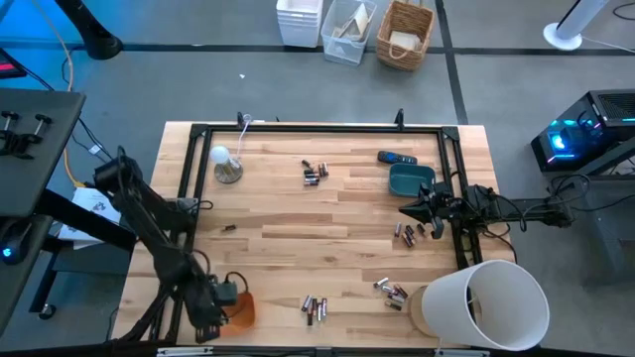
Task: Sort batteries
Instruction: Put the silver battery into the orange bin, then put the black battery into the blue bin
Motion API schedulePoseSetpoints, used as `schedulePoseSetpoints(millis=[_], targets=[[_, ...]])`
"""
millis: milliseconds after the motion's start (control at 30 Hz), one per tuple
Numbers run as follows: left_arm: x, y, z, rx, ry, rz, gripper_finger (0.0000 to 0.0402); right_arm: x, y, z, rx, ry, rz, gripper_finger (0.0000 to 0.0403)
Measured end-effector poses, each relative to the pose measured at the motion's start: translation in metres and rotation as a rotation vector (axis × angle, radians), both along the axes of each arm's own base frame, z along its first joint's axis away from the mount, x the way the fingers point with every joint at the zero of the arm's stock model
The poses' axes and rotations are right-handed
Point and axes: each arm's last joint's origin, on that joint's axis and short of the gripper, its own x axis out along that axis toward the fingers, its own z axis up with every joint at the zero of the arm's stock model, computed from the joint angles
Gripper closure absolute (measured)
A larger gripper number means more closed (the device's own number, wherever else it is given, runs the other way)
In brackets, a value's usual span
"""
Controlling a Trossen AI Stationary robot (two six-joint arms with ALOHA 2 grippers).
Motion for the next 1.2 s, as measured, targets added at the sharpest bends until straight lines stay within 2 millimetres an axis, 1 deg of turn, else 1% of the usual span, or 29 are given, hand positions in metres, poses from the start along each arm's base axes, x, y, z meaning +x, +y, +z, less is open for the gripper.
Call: schedulePoseSetpoints(millis=[67,167,233,300,367,400,533,600,667,733,867,933,1133,1200], targets=[[0.002,0.002,-0.006,0.029,0.031,0.015,0.0318,0.000,0.000,0.000,0.000,0.000,0.000,0.0402],[0.008,0.006,-0.007,0.036,0.028,0.017,0.0262,0.000,0.000,0.000,0.000,0.000,0.000,0.0402],[0.012,0.011,-0.003,0.010,0.020,-0.007,0.0231,0.000,0.000,0.000,0.000,0.000,0.000,0.0402],[0.016,0.020,0.006,-0.028,0.019,-0.035,0.0208,0.000,0.000,0.000,0.000,0.000,0.000,0.0402],[0.015,0.037,0.018,-0.011,0.026,-0.020,0.0192,0.000,0.000,0.000,0.000,0.000,0.000,0.0402],[0.013,0.049,0.023,0.032,0.030,0.013,0.0188,0.000,0.000,0.000,0.000,0.000,0.000,0.0402],[-0.004,0.102,0.043,0.301,0.028,0.177,0.0185,0.000,0.000,0.000,0.000,0.000,0.000,0.0402],[-0.011,0.125,0.048,0.375,0.061,0.251,0.0186,0.000,0.000,0.000,0.000,0.000,0.000,0.0402],[-0.014,0.144,0.043,0.392,0.138,0.317,0.0186,0.000,0.000,0.000,0.000,0.000,0.000,0.0402],[-0.014,0.158,0.032,0.387,0.208,0.331,0.0186,0.000,0.000,0.000,0.000,0.000,0.000,0.0402],[-0.009,0.177,0.001,0.419,0.343,0.323,0.0186,0.000,0.000,0.000,0.000,0.000,0.000,0.0402],[-0.004,0.185,-0.008,0.443,0.386,0.326,0.0186,0.000,0.000,0.000,0.000,0.000,0.000,0.0402],[0.023,0.204,-0.020,0.473,0.328,0.310,0.0186,0.000,0.000,0.000,0.000,0.000,0.001,0.0402],[0.028,0.210,-0.027,0.477,0.352,0.286,0.0186,0.000,0.000,0.000,0.000,0.000,0.000,0.0402]])
